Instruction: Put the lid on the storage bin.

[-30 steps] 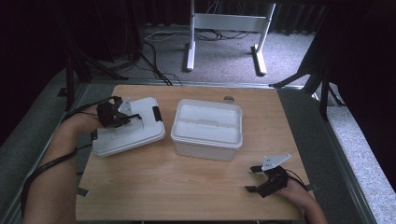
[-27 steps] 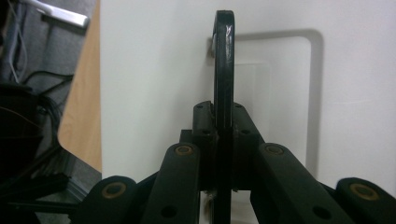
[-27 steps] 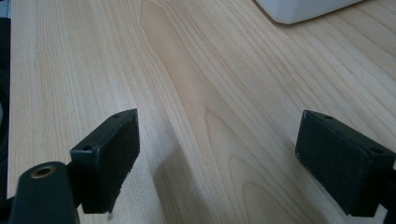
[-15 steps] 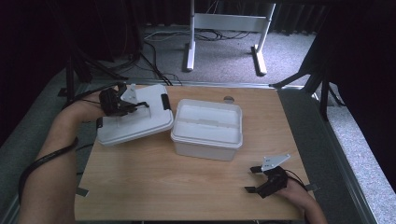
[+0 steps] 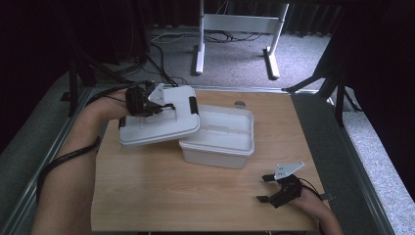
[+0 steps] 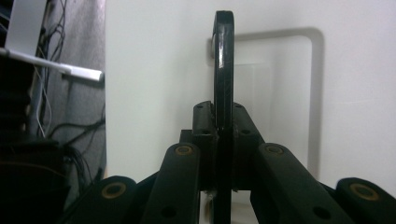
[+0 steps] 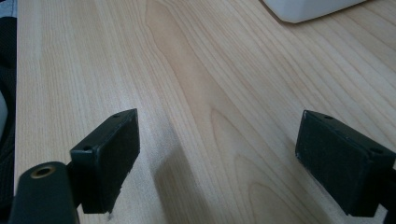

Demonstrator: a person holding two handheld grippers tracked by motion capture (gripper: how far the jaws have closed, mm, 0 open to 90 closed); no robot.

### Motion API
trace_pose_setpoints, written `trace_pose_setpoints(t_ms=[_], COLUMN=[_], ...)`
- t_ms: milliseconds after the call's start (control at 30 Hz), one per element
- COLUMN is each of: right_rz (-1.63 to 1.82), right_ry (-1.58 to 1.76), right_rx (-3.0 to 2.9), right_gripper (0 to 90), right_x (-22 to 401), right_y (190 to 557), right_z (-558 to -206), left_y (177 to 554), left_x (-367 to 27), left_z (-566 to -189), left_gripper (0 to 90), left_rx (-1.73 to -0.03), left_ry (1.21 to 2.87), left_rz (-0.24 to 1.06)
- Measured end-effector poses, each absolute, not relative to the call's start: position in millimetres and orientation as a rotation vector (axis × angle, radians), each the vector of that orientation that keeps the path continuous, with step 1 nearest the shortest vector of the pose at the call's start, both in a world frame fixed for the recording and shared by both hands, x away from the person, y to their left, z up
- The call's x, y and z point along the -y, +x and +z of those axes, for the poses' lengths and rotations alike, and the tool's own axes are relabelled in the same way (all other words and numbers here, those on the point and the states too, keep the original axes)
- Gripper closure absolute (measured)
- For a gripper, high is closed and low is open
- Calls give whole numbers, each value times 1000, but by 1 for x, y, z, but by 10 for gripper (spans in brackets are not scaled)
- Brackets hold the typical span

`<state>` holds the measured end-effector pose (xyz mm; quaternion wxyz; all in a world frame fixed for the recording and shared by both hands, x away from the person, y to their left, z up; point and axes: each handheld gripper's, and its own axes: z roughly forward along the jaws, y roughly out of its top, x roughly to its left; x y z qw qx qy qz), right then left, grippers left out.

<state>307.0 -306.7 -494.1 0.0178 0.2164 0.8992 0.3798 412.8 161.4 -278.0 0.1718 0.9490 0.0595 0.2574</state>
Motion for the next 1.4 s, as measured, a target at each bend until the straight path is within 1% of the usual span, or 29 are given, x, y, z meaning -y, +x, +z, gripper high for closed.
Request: trace_pose_setpoints(t_ms=[200, 267, 433, 467, 500, 600, 667, 767, 800, 1200, 1400], right_rz=[1180, 1181, 1179, 1179, 1178, 1181, 1185, 1192, 1192, 1207, 1221], right_ry=[669, 669, 661, 661, 662, 665, 664, 665, 665, 661, 661], right_rx=[-2791, -2791, -2793, -2793, -2793, -2792, -2791, -2790, -2790, -2785, -2780], right_gripper=[132, 133, 133, 133, 132, 132, 133, 132, 132, 132, 132], right_x=[307, 307, 306, 306, 306, 307, 307, 307, 307, 308, 309], right_y=[307, 307, 306, 306, 306, 306, 306, 306, 306, 306, 305], right_z=[-494, -495, -495, -495, -495, -495, -495, -495, -495, -495, -495], left_y=[418, 418, 421, 421, 422, 423, 424, 425, 425, 430, 432], left_x=[-134, -130, -100, -100, -90, -75, -72, -55, -55, 3, 17], left_z=[-273, -273, -268, -268, -267, -266, -266, -269, -269, -288, -297], left_gripper=[840, 840, 840, 840, 840, 840, 840, 840, 839, 840, 840], left_rx=[-86, -76, 7, 7, 28, 51, 56, 106, 106, 238, 274], left_ry=[2698, 2697, 2695, 2695, 2690, 2678, 2680, 2680, 2680, 2678, 2707], left_rz=[720, 714, 704, 704, 700, 690, 690, 651, 651, 583, 551])
